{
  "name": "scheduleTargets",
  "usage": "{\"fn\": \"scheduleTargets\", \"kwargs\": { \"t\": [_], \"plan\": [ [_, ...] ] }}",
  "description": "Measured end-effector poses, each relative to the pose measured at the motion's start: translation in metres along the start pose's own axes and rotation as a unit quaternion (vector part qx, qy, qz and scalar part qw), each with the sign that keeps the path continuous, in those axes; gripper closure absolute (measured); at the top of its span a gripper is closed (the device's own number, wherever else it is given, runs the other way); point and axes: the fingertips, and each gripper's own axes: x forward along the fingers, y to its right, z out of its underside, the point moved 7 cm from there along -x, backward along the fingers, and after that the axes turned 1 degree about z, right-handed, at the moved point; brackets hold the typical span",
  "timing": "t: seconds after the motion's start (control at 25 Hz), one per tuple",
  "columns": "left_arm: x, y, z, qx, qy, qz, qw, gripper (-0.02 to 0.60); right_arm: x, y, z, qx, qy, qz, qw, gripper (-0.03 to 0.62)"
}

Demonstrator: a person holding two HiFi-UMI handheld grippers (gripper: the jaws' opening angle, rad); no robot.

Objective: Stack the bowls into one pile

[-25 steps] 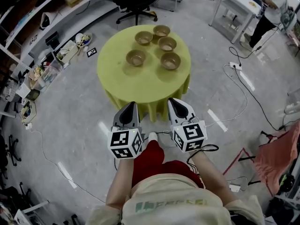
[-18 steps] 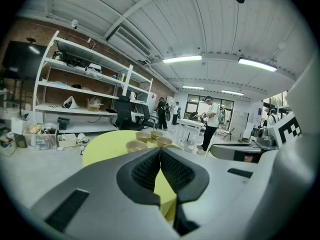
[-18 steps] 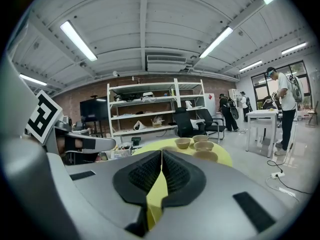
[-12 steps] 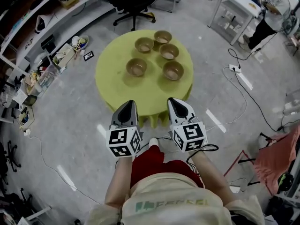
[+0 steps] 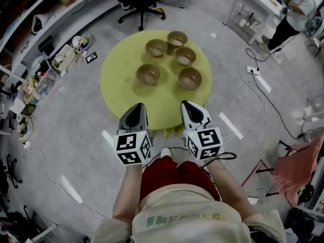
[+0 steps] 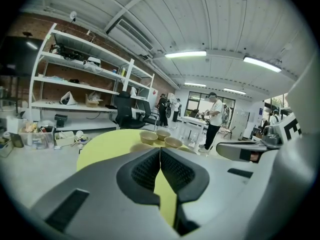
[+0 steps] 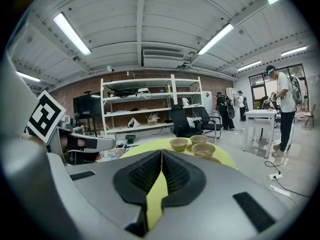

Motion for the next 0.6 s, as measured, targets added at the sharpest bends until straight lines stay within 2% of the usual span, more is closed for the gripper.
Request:
{"fn": "scheduleTargets", "kwargs": {
  "t": [0.28,0.6],
  "plan": [
    [0.012,-0.009,0.0,-0.008,0.0,0.0,1.0,0.558,0.009,0.002,0.003,-0.005,-0.005,0.0,1.0,0.557],
    [0.028,-0.015,-0.003,-0.016,0.003,-0.019,0.9997,0.557,0.035,0.01,-0.006,-0.01,-0.002,-0.024,1.0,0.557]
  ]
}}
